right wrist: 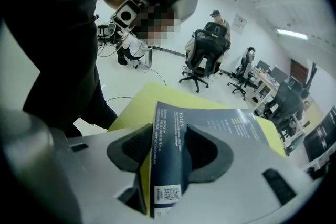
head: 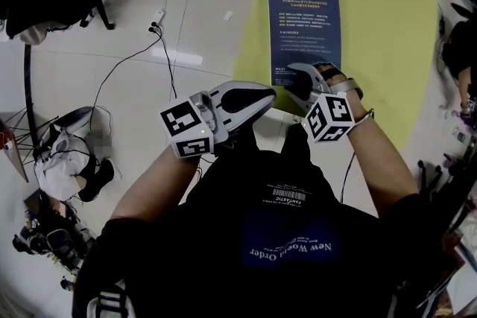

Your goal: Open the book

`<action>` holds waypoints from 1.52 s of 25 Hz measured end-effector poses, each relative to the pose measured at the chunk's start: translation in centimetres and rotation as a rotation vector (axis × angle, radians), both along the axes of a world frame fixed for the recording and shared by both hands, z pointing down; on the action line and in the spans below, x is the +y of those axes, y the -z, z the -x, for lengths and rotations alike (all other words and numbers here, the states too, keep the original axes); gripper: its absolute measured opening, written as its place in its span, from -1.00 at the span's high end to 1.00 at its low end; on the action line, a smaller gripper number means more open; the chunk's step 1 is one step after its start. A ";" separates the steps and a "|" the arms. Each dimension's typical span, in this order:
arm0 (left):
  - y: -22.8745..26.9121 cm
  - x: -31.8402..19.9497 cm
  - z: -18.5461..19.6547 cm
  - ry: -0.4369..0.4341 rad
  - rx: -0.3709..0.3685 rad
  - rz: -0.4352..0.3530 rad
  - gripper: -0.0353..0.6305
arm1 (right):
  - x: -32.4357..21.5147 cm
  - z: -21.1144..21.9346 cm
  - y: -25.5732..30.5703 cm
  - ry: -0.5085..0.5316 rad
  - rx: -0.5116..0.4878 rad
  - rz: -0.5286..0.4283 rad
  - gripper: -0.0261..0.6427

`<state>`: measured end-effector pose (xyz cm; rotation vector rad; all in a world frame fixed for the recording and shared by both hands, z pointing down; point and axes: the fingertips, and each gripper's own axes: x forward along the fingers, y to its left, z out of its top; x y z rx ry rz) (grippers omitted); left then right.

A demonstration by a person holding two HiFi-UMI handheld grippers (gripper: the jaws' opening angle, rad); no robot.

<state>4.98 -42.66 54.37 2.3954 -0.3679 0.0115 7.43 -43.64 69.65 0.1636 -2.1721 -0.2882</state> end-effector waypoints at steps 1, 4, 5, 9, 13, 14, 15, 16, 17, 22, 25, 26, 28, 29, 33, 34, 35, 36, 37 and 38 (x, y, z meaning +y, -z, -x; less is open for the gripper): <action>-0.1 0.0 -0.1 0.000 0.004 0.005 0.88 | 0.1 0.0 0.1 0.003 -0.008 0.008 0.37; -0.1 0.6 -0.7 -0.012 0.019 0.019 0.88 | 0.5 -0.1 0.3 0.001 -0.030 0.013 0.50; -0.1 0.8 -0.9 -0.018 0.021 0.021 0.88 | 0.6 -0.1 0.4 -0.004 -0.035 0.007 0.53; 0.1 1.2 -1.0 -0.021 0.029 0.025 0.88 | 0.8 -0.1 0.9 -0.044 -0.055 -0.004 0.67; 0.2 1.1 -1.0 -0.020 0.026 0.020 0.88 | 0.7 -0.3 1.7 -0.101 -0.091 -0.003 0.73; 0.3 1.2 -0.9 -0.019 0.027 0.019 0.88 | 0.6 -0.3 2.0 -0.122 -0.109 0.004 0.74; 0.4 1.2 -0.9 -0.019 0.028 0.018 0.88 | 0.5 -0.4 2.4 -0.148 -0.131 0.014 0.75; 0.5 1.2 -0.9 -0.018 0.030 0.017 0.88 | 0.4 -0.6 3.0 -0.178 -0.160 0.027 0.76; 0.6 1.2 -0.9 -0.019 0.031 0.016 0.88 | 0.2 -0.8 3.6 -0.213 -0.194 0.043 0.77; 1.0 1.6 -0.6 -0.024 0.033 0.013 0.88 | -1.1 -2.7 7.5 -0.450 -0.452 0.147 0.81; 1.1 1.8 -0.4 -0.026 0.034 0.019 0.88 | -1.9 -5.4 9.5 -0.680 -0.667 0.234 0.81; 1.1 1.8 -0.3 -0.028 0.035 0.022 0.88 | -2.1 -6.5 9.9 -0.761 -0.743 0.272 0.81; 1.2 1.9 -0.3 -0.035 0.034 0.024 0.88 | -2.2 -8.6 10.3 -0.899 -0.885 0.349 0.81; 1.3 2.0 -0.3 -0.039 0.032 0.023 0.88 | -2.2 -9.6 10.4 -0.953 -0.950 0.388 0.81; 1.4 2.0 -0.6 -0.046 0.023 0.026 0.88 | -2.4 -13.4 10.6 -1.117 -1.220 0.541 0.81; 1.4 2.0 -0.7 -0.048 0.023 0.026 0.88 | -2.4 -14.4 10.7 -1.149 -1.284 0.571 0.81; 1.5 2.0 -0.9 -0.052 0.023 0.024 0.88 | -2.4 -15.5 10.6 -1.180 -1.344 0.595 0.81; 1.6 2.0 -1.1 -0.055 0.024 0.020 0.88 | -2.4 -16.7 10.6 -1.209 -1.395 0.610 0.81; 1.8 2.1 -1.3 -0.058 0.025 0.017 0.88 | -2.3 -17.9 10.6 -1.239 -1.437 0.616 0.81; 1.9 2.1 -1.4 -0.060 0.027 0.015 0.88 | -2.2 -19.1 10.5 -1.271 -1.469 0.614 0.81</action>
